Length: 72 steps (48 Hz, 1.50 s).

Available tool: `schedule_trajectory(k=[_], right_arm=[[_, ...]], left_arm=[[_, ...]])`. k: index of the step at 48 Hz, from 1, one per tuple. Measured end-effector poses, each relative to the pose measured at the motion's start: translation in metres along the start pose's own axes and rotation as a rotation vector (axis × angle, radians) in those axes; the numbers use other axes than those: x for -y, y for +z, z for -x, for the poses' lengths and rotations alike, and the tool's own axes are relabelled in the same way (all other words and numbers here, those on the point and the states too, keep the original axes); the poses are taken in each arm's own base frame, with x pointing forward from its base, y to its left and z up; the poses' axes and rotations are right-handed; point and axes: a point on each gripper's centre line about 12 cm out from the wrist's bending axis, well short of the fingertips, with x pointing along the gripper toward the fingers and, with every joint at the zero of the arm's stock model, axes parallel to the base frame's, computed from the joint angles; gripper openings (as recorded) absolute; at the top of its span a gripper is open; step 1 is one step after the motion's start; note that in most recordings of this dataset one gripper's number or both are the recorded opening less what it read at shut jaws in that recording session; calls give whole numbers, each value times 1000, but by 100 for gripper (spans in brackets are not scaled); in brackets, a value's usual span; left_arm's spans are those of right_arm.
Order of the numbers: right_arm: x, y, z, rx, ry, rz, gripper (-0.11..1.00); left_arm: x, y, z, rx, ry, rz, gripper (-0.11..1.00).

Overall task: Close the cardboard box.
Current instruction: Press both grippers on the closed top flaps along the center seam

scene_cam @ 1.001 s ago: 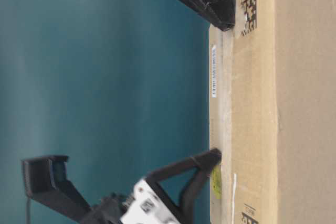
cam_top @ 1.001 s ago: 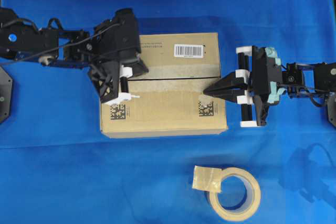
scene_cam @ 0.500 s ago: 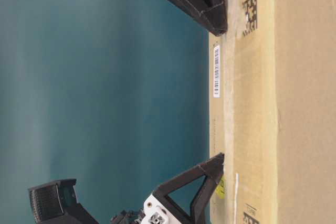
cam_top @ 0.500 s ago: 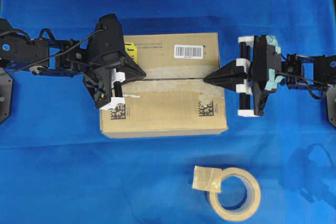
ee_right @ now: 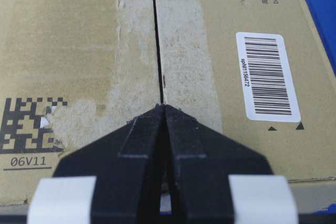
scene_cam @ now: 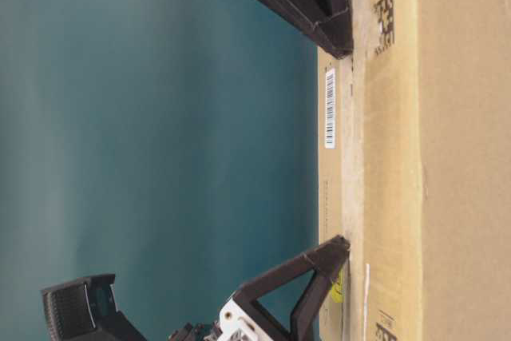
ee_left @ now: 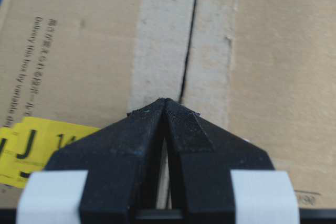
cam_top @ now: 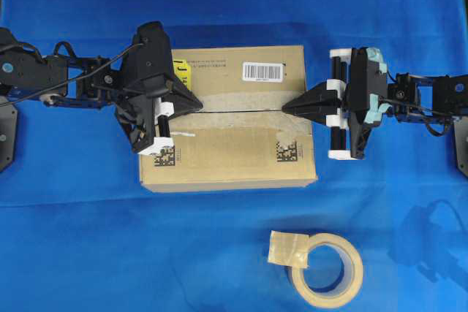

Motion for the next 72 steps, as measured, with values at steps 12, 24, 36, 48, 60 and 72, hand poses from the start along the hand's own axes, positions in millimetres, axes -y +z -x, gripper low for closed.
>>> schedule_trajectory(k=[12,24,36,48,60,72], right_arm=[[1,-1,-1,-3,-6,-13,0],[2,-1,-1,-6,-7,-14,0],[2,-1,-1,-1,-8,-14,0],[2,0,-1,2,-8,-15,0],[2,0,-1,3,-8,-15,0],[2,1,-1,5,-8,-15,0]], left_arm=[[8,-6,11,95,-30,-19,0],[5,-11,34,281,-40,-55,0],[-1,-48,46,381,-42,-62,0],[-5,-70,50,384,-38,-62,0],[-5,-74,49,375,-38,-64,0],[-6,-78,45,354,-36,-64,0]])
